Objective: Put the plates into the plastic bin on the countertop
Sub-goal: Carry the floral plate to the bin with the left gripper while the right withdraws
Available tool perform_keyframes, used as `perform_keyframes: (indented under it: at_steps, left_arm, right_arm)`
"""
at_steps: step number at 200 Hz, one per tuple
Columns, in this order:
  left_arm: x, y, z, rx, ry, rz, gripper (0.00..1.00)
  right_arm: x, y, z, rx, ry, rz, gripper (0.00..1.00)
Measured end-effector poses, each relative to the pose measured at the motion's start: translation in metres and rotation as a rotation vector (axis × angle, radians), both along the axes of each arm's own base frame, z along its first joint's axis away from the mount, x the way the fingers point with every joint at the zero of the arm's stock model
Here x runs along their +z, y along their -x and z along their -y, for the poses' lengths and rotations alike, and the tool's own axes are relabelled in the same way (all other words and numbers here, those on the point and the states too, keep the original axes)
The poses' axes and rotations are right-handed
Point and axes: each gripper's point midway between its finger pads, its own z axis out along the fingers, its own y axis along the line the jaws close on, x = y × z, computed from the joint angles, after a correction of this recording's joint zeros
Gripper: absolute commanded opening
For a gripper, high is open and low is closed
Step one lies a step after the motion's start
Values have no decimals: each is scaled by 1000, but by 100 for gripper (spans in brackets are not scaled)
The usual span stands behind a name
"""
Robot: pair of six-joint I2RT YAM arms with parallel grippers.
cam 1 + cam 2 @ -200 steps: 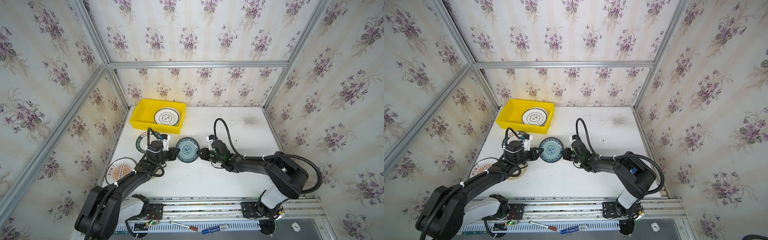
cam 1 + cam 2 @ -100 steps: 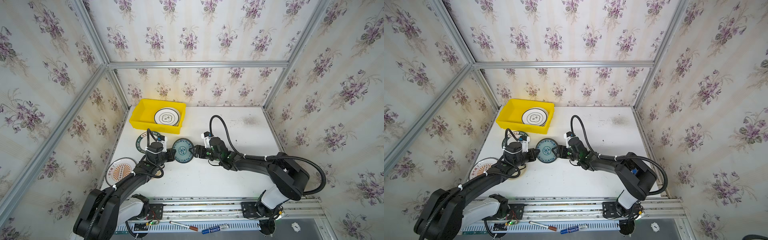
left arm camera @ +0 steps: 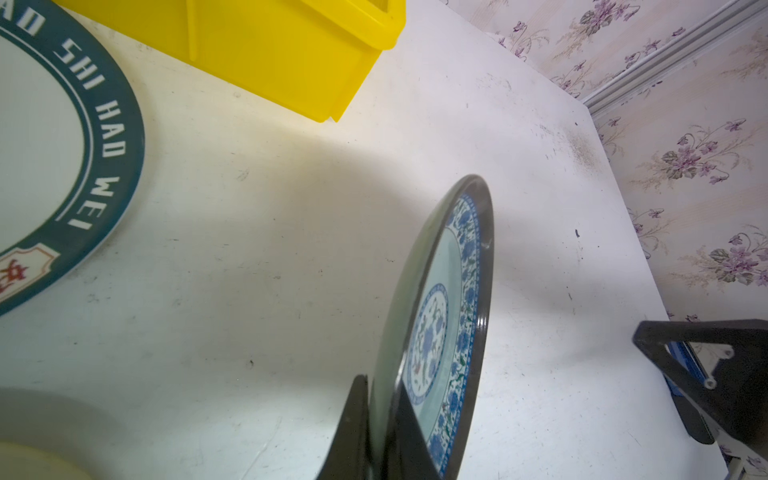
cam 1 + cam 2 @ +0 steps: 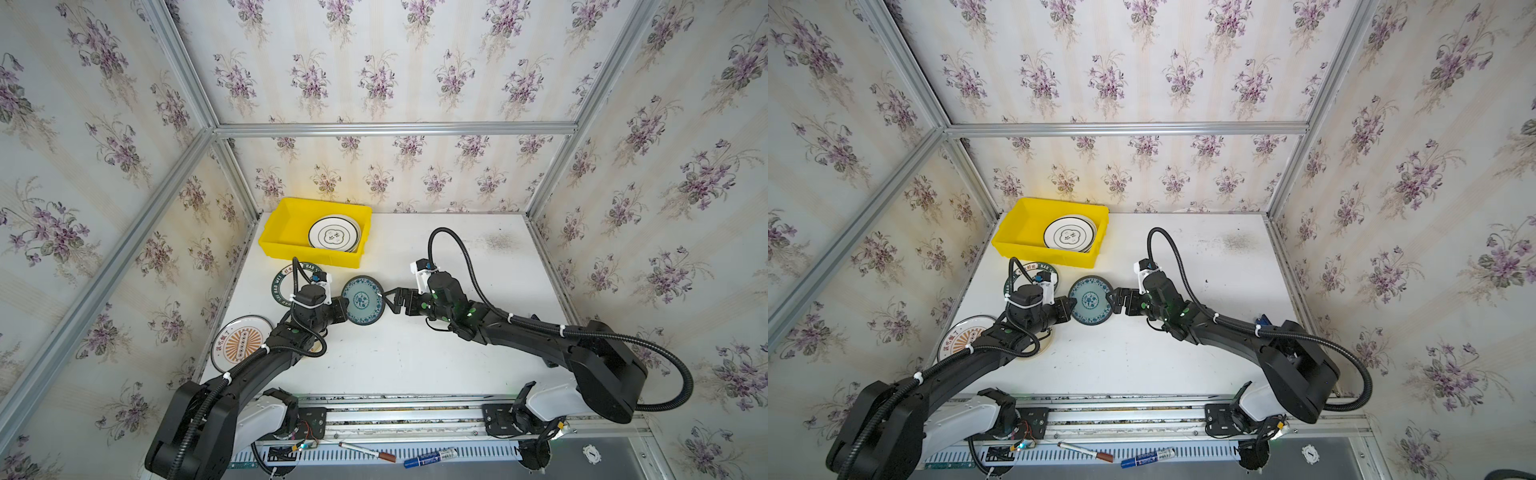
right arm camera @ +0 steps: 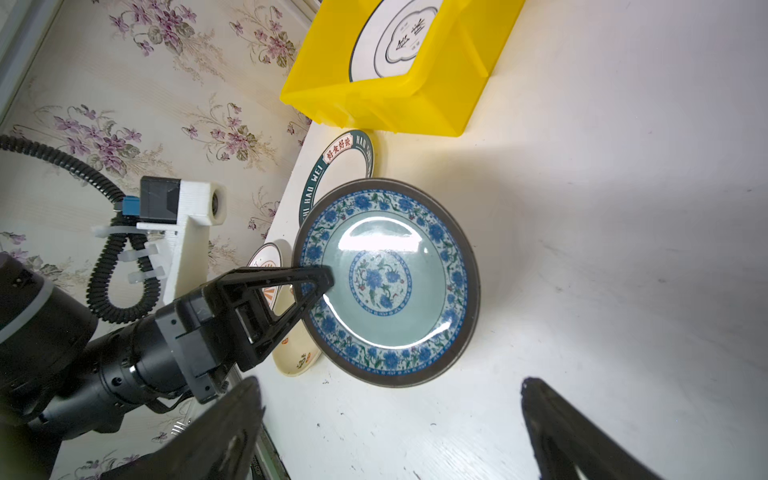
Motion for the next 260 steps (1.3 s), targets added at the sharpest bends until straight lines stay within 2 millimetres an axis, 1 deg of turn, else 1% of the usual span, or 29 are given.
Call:
perform_keyframes:
  at_steps: [21,56,76,87,104,124,149,176,186,197,218,260]
  left_arm:
    - [4,-9,-6,36,6,-5,0]
    - [16,-28,-11,88,23,-3,0]
    - [35,-46,-14,126,33,34,0]
    - [48,-59,-19,156,32,63,0]
    - [68,-78,-31,215,28,102,0]
    - [93,-99,-50,290,27,157,0]
    - [116,-121,-72,374,11,203,0]
    - [130,-142,-82,408,2,219,0]
    - [132,-149,-85,417,1,218,0]
    - [129,-156,-92,433,-4,205,0]
    - [117,-169,-103,456,-19,168,0]
    - [94,-193,-112,468,-40,110,0]
  right_arm:
    - [11,4,10,-12,9,38,99]
    - [12,15,32,-43,46,52,99]
    - [23,21,39,-39,49,72,99]
    - [27,25,43,-35,59,81,99]
    - [33,31,52,-31,78,93,99]
    - [42,36,63,-38,90,127,99]
    - [37,45,78,-49,119,133,99]
    - [29,53,92,-70,140,139,99]
    - [27,56,97,-80,143,143,99]
    - [25,58,102,-88,149,144,99]
    - [26,60,108,-100,158,154,99]
    - [25,63,117,-122,170,158,99]
